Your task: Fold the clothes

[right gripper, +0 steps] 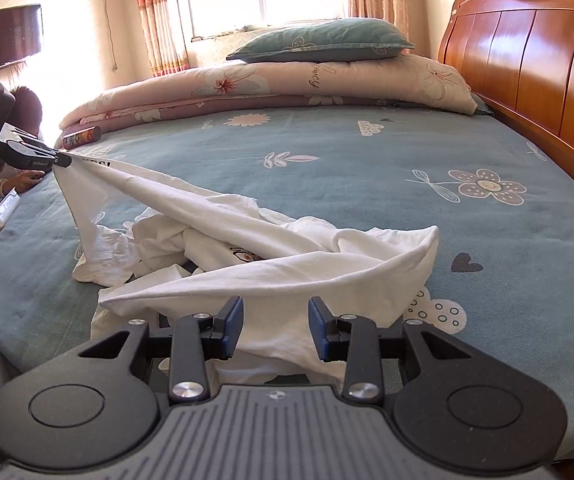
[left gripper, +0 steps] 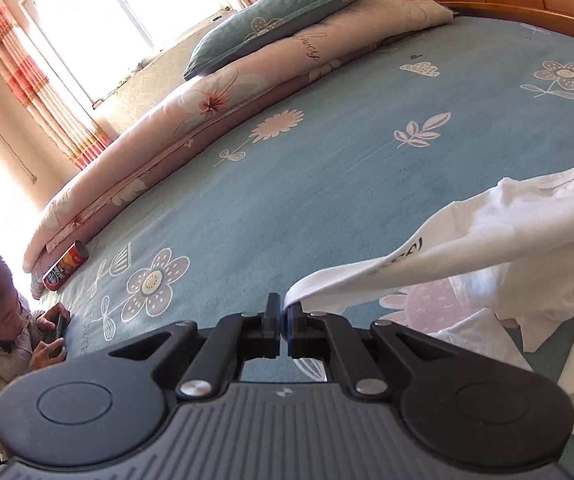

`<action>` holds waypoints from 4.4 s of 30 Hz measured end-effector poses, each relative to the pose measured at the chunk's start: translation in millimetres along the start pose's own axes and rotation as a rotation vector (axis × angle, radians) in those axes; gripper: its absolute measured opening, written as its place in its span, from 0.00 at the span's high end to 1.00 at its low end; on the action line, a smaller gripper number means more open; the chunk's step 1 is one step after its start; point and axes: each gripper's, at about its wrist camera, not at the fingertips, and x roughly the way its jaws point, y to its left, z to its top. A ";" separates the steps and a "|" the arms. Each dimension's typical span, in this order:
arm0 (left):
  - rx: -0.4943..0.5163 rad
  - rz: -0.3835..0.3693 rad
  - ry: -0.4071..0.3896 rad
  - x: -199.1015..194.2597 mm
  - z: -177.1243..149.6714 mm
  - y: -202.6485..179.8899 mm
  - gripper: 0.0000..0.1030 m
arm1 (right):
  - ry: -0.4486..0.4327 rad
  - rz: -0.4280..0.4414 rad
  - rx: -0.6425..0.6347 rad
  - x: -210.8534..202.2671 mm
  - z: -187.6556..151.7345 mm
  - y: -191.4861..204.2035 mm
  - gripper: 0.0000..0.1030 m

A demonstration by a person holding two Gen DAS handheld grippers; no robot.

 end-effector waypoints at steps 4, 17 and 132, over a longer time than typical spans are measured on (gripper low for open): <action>-0.025 0.014 0.042 -6.9 -25.1 17.0 0.98 | 0.005 0.008 -0.007 1.5 -1.8 6.5 0.60; -0.094 -0.087 0.166 -11.5 -81.4 39.3 0.89 | 0.048 0.001 -0.011 15.7 1.4 5.8 0.52; -0.146 -0.638 -0.071 127.8 75.7 -15.4 1.00 | 0.083 0.014 -0.539 194.3 187.1 -45.2 0.96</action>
